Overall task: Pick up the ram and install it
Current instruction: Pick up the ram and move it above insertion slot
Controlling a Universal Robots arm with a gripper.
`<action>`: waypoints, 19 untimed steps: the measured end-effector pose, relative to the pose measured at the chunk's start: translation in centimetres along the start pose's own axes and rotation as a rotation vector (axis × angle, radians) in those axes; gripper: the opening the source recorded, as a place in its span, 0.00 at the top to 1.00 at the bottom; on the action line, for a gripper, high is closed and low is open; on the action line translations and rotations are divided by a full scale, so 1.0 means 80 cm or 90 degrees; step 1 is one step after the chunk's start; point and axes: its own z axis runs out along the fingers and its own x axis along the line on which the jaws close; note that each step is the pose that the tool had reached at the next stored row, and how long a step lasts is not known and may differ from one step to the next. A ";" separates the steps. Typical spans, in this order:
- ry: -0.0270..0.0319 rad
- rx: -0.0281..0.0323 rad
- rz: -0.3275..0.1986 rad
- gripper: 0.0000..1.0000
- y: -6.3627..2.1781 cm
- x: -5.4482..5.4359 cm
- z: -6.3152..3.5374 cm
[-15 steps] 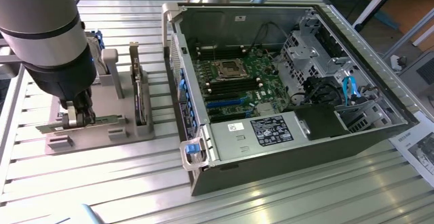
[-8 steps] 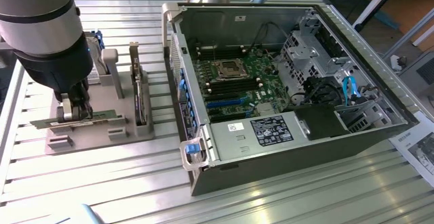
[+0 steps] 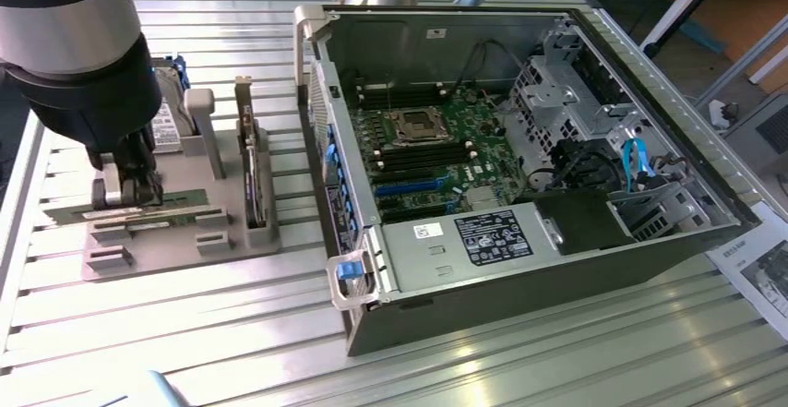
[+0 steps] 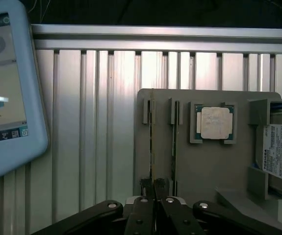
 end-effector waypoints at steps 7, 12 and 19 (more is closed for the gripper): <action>0.0000 -0.0001 0.000 0.88 0.001 0.000 -0.023; -0.0001 0.0000 0.000 0.88 0.001 0.000 -0.028; -0.0003 0.0000 0.000 0.88 0.002 0.000 -0.049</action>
